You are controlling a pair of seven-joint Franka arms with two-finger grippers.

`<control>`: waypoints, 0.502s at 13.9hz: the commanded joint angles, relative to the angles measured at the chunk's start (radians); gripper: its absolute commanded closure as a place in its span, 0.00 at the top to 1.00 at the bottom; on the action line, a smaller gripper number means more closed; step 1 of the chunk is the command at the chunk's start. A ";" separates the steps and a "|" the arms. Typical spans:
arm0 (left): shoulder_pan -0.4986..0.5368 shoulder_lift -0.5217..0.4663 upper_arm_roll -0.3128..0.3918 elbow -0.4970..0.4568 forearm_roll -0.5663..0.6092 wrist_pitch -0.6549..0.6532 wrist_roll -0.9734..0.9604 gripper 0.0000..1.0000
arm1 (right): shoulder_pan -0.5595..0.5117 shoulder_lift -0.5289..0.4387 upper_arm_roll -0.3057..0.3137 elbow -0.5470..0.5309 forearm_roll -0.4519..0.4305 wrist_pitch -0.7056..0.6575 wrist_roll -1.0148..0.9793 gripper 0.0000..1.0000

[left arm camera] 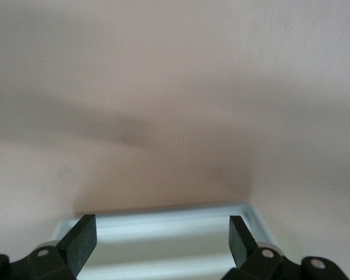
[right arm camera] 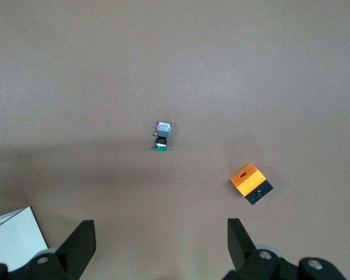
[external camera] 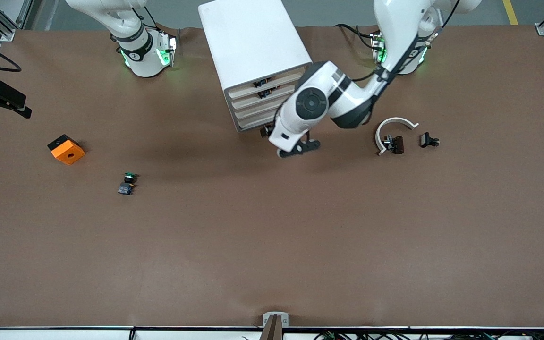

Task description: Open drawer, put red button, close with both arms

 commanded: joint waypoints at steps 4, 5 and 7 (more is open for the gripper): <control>0.181 -0.058 0.030 0.108 0.155 -0.023 0.070 1.00 | -0.023 0.018 0.013 0.033 0.007 -0.018 -0.008 1.00; 0.227 -0.078 0.030 0.122 0.159 -0.026 0.107 1.00 | -0.021 0.018 0.013 0.033 0.007 -0.018 -0.008 1.00; 0.311 -0.107 0.032 0.168 0.172 -0.106 0.184 1.00 | -0.021 0.018 0.013 0.033 0.007 -0.019 -0.008 1.00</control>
